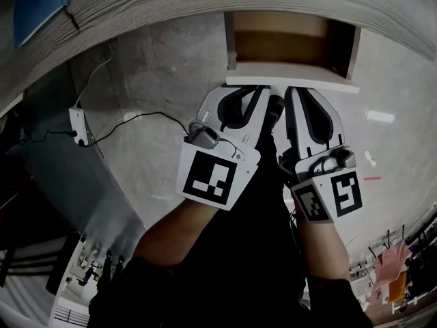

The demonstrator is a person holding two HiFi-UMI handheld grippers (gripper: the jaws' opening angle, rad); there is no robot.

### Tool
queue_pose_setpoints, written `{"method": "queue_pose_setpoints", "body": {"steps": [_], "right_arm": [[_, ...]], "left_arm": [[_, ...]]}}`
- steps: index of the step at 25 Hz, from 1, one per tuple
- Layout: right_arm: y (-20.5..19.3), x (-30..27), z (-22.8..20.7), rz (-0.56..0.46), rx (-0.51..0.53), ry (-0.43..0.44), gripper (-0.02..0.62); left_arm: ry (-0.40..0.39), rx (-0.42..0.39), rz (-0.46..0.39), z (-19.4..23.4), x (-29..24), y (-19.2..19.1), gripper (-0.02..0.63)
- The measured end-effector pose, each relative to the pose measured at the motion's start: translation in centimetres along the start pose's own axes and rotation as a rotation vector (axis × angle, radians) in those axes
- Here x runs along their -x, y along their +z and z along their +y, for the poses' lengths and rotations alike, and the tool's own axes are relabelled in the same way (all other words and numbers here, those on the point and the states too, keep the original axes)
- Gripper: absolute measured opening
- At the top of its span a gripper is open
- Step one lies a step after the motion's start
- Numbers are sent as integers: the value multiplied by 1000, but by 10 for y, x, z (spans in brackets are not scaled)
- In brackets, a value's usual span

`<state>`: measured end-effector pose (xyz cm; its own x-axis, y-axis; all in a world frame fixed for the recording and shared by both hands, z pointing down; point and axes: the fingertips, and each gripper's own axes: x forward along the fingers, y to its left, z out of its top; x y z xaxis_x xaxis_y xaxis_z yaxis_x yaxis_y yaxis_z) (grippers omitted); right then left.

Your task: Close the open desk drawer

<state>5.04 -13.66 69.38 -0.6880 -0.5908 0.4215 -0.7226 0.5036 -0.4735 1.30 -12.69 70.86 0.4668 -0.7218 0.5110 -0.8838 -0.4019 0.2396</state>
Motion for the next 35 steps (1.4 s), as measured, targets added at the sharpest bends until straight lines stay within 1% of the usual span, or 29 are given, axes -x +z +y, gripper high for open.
{"method": "queue_pose_setpoints", "body": {"steps": [4, 6, 13, 16, 19, 21, 25, 32, 35], "right_arm": [[25, -8, -11, -59, 39, -41, 28], [33, -14, -18, -78, 52, -54, 28], [57, -41, -28, -129, 101, -57, 28], [64, -49, -34, -130, 110, -55, 28], [67, -54, -49, -124, 106, -77, 28], [70, -57, -54, -129, 106, -85, 28], [77, -67, -56, -144, 123, -85, 28], [89, -78, -61, -179, 140, -94, 28], [93, -83, -62, -197, 147, -101, 23]], "left_arm": [[-5, -87, -48, 5, -10, 20, 9], [-1, -103, -69, 8, -16, 28, 8], [18, -121, -122, 28, -38, 52, 8], [11, -136, -122, 32, -47, 61, 8], [6, -151, -135, 35, -55, 67, 8], [7, -151, -143, 38, -59, 70, 8], [14, -126, -160, 48, -66, 73, 8], [38, -143, -181, 58, -78, 81, 8], [37, -146, -188, 60, -81, 83, 8]]}}
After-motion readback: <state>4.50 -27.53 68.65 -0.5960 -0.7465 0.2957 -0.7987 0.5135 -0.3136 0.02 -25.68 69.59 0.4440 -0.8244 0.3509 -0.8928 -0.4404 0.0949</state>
